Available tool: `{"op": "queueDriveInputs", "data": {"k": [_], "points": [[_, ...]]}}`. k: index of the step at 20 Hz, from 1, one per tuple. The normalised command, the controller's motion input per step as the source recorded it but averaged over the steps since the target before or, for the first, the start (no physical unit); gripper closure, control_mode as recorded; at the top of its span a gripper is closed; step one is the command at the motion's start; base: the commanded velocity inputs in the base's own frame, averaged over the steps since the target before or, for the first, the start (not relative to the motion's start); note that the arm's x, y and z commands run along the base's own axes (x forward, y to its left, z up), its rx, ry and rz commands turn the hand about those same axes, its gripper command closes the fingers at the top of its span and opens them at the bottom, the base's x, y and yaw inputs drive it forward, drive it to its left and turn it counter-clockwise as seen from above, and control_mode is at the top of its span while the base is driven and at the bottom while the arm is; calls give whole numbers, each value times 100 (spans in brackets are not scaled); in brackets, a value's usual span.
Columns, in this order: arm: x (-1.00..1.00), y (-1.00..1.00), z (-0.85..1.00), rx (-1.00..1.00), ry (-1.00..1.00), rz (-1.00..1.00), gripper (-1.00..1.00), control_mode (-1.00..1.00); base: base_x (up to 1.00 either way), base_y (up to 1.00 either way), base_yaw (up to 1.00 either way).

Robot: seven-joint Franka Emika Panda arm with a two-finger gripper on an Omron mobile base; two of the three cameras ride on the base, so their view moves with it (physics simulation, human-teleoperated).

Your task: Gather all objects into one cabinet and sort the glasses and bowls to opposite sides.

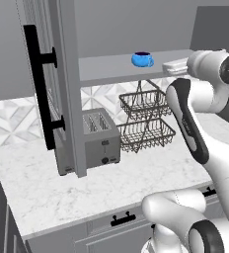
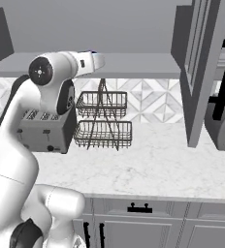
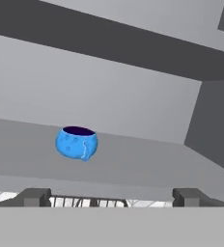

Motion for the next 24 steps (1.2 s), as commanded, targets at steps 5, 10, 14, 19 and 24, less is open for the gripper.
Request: {"op": "queueDriveInputs", "data": {"k": [5, 10, 14, 19, 24], "points": [[19, -13, 0, 0, 0, 0, -100, -100, 0, 0, 0], [25, 1, -5, 0, 1, 4, -100, -100, 0, 0, 0], [34, 2, -9, 0, 3, 20, -100, -100, 0, 0, 0], [31, -15, 0, 0, 0, 20, -100, -100, 0, 0, 0], [32, -7, -16, 0, 0, 8, -100, -100, 0, 0, 0]]}}
